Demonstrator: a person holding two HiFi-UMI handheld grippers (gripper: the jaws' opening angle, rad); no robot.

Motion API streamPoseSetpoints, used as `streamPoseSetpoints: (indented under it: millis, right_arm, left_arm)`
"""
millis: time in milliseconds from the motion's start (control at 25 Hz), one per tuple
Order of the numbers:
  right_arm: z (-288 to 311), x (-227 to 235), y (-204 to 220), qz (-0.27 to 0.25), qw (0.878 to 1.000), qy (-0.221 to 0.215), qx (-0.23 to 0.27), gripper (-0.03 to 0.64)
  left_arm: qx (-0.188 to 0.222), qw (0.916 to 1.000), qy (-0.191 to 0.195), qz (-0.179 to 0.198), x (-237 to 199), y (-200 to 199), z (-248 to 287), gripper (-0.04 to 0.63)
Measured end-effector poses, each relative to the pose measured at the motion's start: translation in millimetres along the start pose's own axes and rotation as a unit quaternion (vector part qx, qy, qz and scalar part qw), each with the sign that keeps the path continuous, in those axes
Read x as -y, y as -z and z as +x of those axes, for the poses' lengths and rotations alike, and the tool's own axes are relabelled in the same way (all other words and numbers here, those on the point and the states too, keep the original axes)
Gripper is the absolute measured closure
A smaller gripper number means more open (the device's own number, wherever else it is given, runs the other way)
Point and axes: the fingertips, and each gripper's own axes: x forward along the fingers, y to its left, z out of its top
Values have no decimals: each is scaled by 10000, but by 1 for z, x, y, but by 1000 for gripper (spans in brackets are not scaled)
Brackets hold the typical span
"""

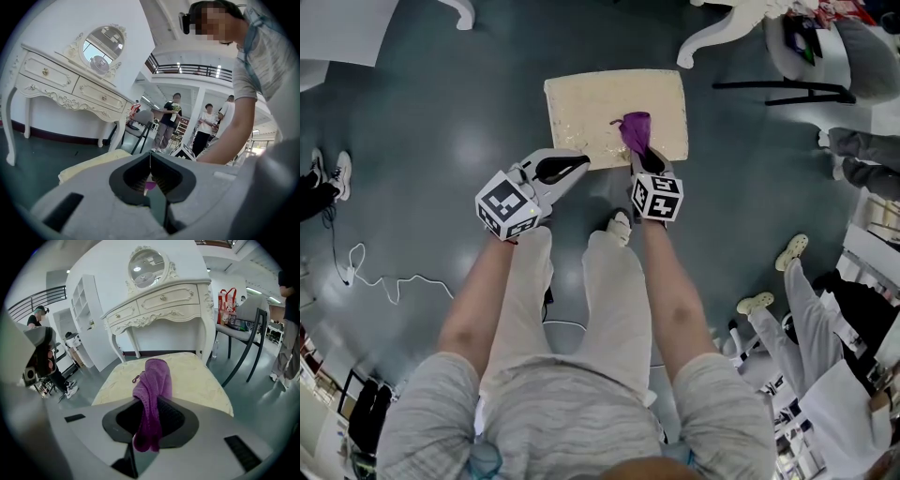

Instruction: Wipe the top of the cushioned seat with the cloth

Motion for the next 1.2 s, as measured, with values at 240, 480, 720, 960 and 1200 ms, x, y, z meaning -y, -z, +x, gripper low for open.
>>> streamPoseSetpoints:
  millis: [240,480,720,960,1200]
  right_arm:
    - [6,-28,1,-40,9999,-142,-40,543]
    - [11,-49,2,24,9997,-233,-36,543]
    - [13,-70,4,4,9994,-350,-69,543]
    - [17,-86,6,-100,9986,-515,-108,543]
    - [21,-110,7,-184,9970,-737,-165,543]
  left_arm:
    - [81,9999,-64,-1,-4,-4,-14,581]
    - [87,9999,-132,-32,-7,0,-29,581]
    - [94,9998,-163,-70,-6,1,-41,581]
    - [99,9997,-208,-70,-10,2,-48,581]
    - [103,9996,-243,-82,-13,1,-56,581]
